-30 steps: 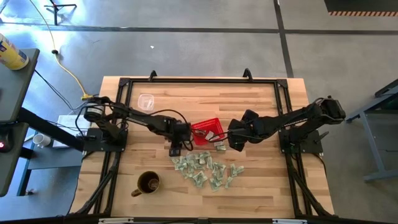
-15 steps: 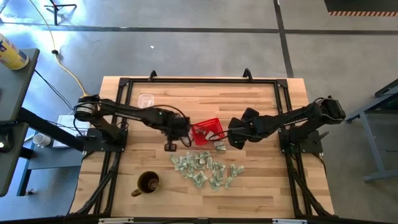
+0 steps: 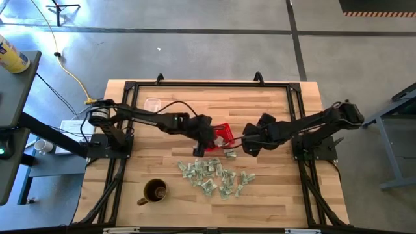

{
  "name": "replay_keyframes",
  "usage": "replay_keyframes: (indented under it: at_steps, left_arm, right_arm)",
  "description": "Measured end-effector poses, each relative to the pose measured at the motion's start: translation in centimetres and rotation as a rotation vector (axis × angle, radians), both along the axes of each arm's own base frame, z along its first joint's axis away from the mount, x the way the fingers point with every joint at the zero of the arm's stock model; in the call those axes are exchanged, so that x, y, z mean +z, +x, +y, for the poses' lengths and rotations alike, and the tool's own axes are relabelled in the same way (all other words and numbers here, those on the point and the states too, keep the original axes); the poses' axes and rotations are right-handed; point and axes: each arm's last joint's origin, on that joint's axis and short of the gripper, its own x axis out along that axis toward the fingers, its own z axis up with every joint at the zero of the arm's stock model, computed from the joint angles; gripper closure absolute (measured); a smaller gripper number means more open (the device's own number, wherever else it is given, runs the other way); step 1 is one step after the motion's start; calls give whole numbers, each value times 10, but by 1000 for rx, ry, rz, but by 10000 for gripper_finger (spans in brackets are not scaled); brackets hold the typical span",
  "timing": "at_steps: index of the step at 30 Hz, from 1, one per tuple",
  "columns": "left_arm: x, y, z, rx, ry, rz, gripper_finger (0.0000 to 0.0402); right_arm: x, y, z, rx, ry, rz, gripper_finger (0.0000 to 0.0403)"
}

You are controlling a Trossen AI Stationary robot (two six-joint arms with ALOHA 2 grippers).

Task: Pick and place items into bin
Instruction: Put the white truvia packet into the red bin, then put the green stevia packet into the red bin

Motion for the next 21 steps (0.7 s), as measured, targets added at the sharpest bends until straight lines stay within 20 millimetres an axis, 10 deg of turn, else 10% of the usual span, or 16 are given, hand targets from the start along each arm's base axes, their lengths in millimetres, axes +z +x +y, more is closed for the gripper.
replay_keyframes:
  at_steps: [5,11,21]
  left_arm:
    - [4,-13,3,179,80,93,96]
    - [-10,-48,-5,430,-152,384,112]
    - [-45,-37,-26,669,-236,338,123]
  right_arm:
    - [3,-8,5,13,0,8,80]
    - [-23,-29,0,48,88,-97,80]
    - [-70,-54,0,-47,251,-173,79]
